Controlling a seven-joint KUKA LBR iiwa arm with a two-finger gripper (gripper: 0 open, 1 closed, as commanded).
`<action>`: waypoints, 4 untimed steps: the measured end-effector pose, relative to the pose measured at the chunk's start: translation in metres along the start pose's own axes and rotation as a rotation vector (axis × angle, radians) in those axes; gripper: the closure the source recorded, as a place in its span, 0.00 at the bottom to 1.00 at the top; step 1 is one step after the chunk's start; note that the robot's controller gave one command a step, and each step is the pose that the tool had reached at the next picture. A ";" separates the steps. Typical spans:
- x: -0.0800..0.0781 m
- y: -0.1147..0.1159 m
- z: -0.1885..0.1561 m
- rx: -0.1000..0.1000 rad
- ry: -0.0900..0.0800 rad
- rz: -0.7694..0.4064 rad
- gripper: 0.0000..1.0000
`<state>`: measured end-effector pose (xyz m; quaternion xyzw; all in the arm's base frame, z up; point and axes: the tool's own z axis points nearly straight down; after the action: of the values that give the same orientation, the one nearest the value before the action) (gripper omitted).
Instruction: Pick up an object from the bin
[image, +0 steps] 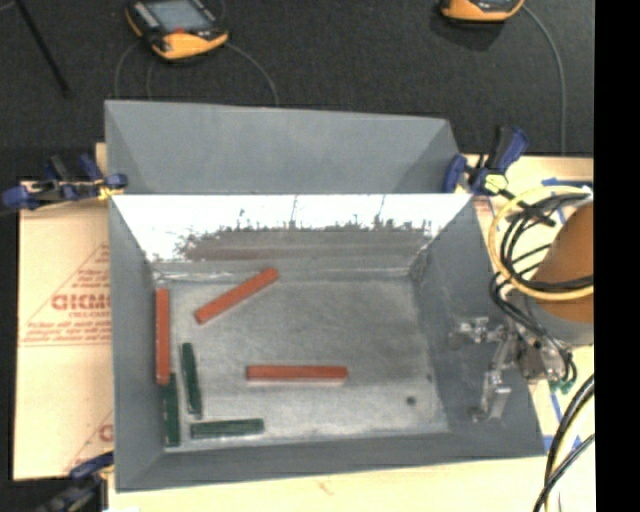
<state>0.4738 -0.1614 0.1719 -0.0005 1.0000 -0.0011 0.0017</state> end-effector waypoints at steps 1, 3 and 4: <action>-0.005 0.056 0.051 -0.002 -0.002 0.151 0.00; -0.041 0.145 0.059 -0.001 -0.002 0.058 0.00; -0.048 0.176 0.089 -0.002 0.002 0.334 0.00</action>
Offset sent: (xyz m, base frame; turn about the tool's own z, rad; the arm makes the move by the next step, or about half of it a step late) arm 0.0100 0.1359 -0.0144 0.1015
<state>0.5224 0.0145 0.0827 0.1658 0.9862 0.0003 0.0009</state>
